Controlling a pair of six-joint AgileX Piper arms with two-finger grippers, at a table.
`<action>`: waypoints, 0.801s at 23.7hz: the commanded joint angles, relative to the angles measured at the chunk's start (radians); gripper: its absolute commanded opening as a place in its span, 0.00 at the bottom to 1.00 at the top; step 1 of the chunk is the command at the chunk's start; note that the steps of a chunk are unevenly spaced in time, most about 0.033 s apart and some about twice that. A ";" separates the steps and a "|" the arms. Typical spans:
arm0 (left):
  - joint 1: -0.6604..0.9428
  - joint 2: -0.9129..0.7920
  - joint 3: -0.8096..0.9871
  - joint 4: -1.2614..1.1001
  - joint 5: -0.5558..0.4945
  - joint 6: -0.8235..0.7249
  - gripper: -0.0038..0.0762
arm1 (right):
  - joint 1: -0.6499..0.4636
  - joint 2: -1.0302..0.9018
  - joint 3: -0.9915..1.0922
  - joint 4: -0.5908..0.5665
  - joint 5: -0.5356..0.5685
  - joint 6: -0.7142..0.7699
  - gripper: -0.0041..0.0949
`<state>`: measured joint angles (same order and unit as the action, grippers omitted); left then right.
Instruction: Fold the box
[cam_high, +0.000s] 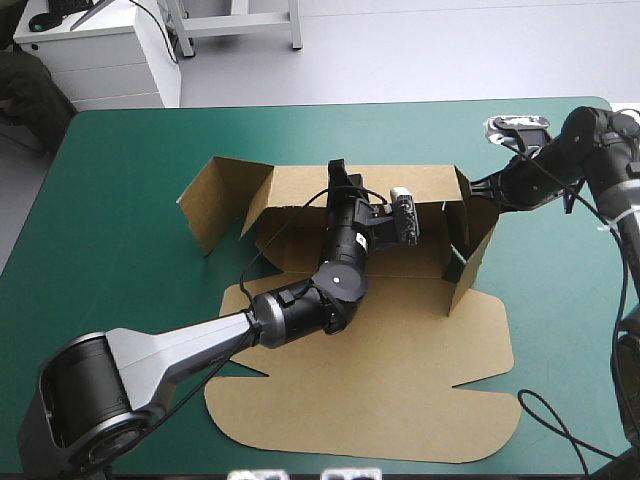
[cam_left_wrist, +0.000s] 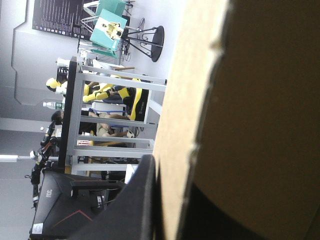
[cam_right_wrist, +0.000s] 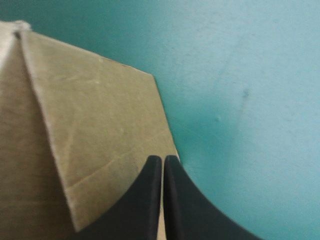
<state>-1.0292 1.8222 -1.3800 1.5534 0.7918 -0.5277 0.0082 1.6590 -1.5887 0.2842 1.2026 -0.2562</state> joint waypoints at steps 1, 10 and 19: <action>-0.006 -0.050 -0.025 0.010 -0.022 0.036 0.04 | -0.004 -0.095 0.066 0.134 -0.129 -0.057 0.04; -0.006 0.006 -0.025 -0.004 -0.023 0.085 0.04 | -0.004 -0.251 0.435 0.341 -0.442 -0.245 0.02; -0.006 0.019 -0.025 -0.004 -0.019 0.090 0.04 | -0.004 -0.276 0.509 0.440 -0.506 -0.460 0.02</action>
<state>-1.0292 1.8684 -1.3869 1.5765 0.8006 -0.4221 0.0082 1.4227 -1.0590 0.6787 0.7336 -0.6465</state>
